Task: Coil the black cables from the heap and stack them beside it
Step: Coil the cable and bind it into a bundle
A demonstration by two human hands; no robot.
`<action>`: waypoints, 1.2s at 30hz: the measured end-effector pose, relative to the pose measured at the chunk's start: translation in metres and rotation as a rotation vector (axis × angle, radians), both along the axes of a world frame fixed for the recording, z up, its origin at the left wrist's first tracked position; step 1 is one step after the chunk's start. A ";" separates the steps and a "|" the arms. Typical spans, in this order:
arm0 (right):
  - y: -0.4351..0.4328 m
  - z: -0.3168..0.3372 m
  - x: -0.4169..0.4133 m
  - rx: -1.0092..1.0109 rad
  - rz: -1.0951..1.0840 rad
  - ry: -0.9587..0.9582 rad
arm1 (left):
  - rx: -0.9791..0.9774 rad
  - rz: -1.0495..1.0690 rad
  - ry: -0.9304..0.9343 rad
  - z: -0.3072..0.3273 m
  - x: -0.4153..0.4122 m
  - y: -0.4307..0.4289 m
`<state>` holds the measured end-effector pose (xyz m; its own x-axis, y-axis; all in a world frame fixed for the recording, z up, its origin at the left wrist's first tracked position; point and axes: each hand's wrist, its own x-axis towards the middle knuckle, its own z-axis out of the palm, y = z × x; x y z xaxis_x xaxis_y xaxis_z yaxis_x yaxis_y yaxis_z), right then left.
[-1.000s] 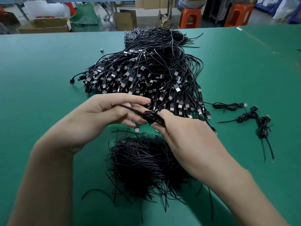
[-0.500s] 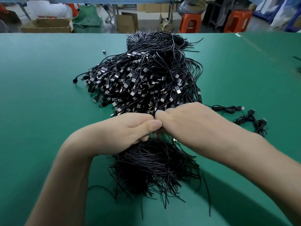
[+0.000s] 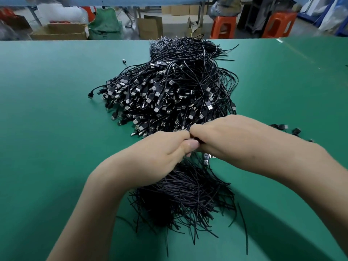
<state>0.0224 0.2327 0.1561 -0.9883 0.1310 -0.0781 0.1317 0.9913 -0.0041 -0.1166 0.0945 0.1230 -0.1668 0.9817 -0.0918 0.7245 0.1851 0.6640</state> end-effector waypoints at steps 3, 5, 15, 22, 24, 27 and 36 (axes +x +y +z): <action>0.010 0.001 0.008 -0.070 -0.062 0.106 | 0.084 0.079 0.016 -0.001 -0.006 0.000; 0.019 -0.002 0.014 -0.217 -0.235 0.288 | 0.182 0.155 -0.058 -0.001 -0.010 0.001; -0.045 -0.056 -0.007 -1.378 -0.489 0.832 | 0.291 0.248 -0.075 -0.002 0.017 0.014; -0.046 -0.053 -0.015 -1.546 -0.539 0.957 | 0.126 0.239 0.382 0.000 0.036 0.024; -0.046 -0.053 -0.017 -1.456 -0.543 0.977 | 0.137 0.258 0.377 0.000 0.037 0.025; -0.047 -0.054 -0.022 -1.278 -0.546 1.013 | 0.104 0.275 0.429 0.004 0.039 0.028; -0.041 -0.063 -0.029 -0.970 -0.528 1.165 | 0.073 0.157 0.414 0.008 0.033 0.021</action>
<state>-0.0071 0.1920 0.0934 -0.4280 0.8122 0.3963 -0.0825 0.4016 -0.9121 -0.0833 0.1157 0.1313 -0.3219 0.9431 0.0830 0.8989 0.2769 0.3394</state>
